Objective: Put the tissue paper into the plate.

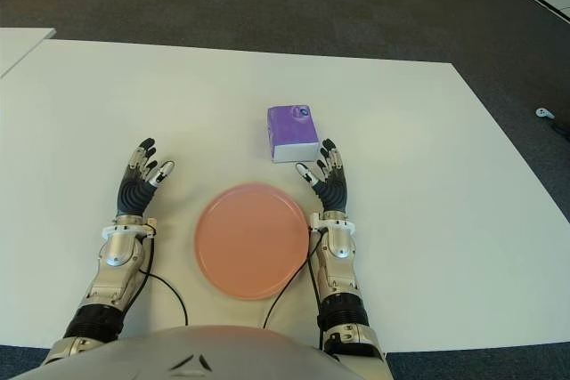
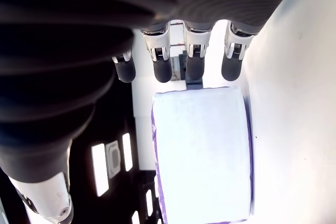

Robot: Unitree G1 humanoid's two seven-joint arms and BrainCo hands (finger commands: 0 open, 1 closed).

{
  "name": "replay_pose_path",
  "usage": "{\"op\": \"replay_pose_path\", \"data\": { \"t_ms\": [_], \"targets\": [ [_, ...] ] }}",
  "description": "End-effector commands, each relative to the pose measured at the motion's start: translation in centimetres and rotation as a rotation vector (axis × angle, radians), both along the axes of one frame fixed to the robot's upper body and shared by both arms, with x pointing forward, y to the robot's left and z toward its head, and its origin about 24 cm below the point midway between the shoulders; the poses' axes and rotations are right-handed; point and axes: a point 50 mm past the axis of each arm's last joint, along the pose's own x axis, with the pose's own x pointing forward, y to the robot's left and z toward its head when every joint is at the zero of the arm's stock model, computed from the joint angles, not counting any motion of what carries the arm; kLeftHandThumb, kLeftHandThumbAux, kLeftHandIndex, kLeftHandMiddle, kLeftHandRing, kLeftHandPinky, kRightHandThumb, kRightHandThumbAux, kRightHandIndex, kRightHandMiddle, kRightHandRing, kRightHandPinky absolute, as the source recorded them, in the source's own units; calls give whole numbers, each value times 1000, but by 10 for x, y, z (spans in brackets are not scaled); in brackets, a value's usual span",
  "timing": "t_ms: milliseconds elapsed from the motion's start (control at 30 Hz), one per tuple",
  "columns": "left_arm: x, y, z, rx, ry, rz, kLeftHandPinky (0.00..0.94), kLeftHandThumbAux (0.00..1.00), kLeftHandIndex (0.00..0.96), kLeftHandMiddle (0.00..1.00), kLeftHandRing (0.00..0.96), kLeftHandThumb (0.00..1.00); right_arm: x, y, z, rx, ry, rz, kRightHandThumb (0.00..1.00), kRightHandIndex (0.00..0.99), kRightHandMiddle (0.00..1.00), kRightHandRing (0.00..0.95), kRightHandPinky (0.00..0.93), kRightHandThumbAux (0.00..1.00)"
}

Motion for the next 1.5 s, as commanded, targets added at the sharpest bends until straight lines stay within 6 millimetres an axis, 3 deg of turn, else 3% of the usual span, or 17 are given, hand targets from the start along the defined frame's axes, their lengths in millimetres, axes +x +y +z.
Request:
{"op": "replay_pose_path", "data": {
  "t_ms": [33, 867, 900, 1067, 1133, 1500],
  "targets": [
    [-7, 1, -12, -2, 70, 4, 0, 497, 0, 0, 0, 0, -43, -4, -57, 32, 315, -33, 161, 13, 34, 24, 58, 695],
    [-6, -2, -13, -9, 70, 3, 0, 499, 0, 0, 0, 0, -52, -21, -64, 16, 374, -110, 161, 15, 41, 19, 33, 691],
    [-6, -3, -13, -9, 70, 2, 0, 498, 0, 0, 0, 0, -53, -25, -64, 11, 378, -120, 160, 16, 41, 19, 34, 691],
    [-4, -4, -13, -5, 70, -4, 0, 493, 0, 0, 0, 0, -37, -89, -44, -141, 394, -296, 147, 15, 36, 15, 31, 691],
    [-4, -4, -13, -4, 69, -4, 0, 492, 0, 0, 0, 0, -30, -101, -34, -181, 376, -377, 147, 15, 35, 17, 35, 694],
    [-3, -6, -13, -4, 63, -2, 0, 498, 0, 0, 0, 0, -24, -109, -27, -209, 379, -442, 152, 15, 34, 20, 38, 697]
  ]
}}
